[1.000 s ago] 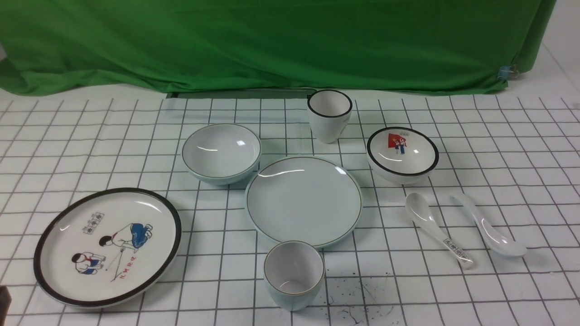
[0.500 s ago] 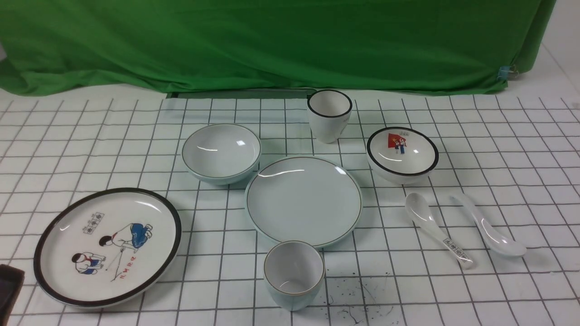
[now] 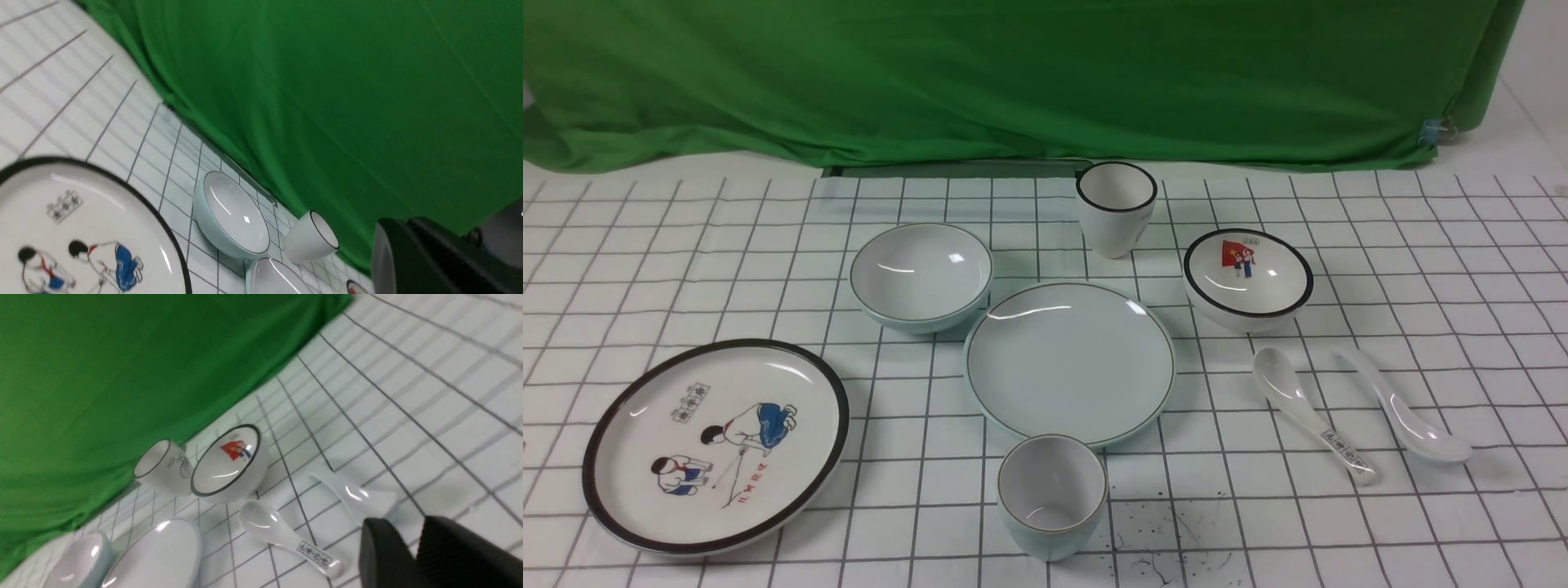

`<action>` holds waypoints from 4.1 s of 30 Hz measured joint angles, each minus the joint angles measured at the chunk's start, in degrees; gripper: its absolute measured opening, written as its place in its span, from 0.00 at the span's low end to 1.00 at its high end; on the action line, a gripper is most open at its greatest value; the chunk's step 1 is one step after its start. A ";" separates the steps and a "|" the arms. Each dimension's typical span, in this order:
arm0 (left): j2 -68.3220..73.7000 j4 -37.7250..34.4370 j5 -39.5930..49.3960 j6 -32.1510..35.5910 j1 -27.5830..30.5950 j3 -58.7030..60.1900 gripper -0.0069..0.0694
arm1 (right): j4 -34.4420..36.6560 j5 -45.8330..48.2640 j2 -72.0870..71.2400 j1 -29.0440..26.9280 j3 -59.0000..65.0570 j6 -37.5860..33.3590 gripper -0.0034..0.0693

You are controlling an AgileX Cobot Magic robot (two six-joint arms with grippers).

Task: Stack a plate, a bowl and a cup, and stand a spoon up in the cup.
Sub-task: Use the left arm to grab a blue rice bowl, then use the left arm to put the blue rice bowl into the blue large plate in the middle, then use the left arm to grab a blue teacup

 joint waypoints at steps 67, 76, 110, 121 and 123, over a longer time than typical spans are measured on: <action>109.49 11.71 37.49 26.34 -15.23 -87.41 0.08 | -11.17 36.81 61.37 28.91 -52.05 -39.25 0.08; 116.28 6.92 38.59 29.02 -24.00 -87.66 0.08 | -13.02 38.15 56.50 28.91 -52.79 -38.50 0.08; 105.11 24.97 48.63 19.17 -28.46 -94.21 0.82 | -18.05 36.49 56.40 28.91 -52.79 -37.85 0.09; 91.79 26.36 36.19 12.88 -38.87 -57.75 0.82 | -18.17 36.76 56.40 28.91 -52.79 -37.44 0.10; 92.11 25.97 32.04 11.75 -39.21 -53.91 0.82 | -18.18 37.16 56.40 28.91 -52.79 -37.38 0.10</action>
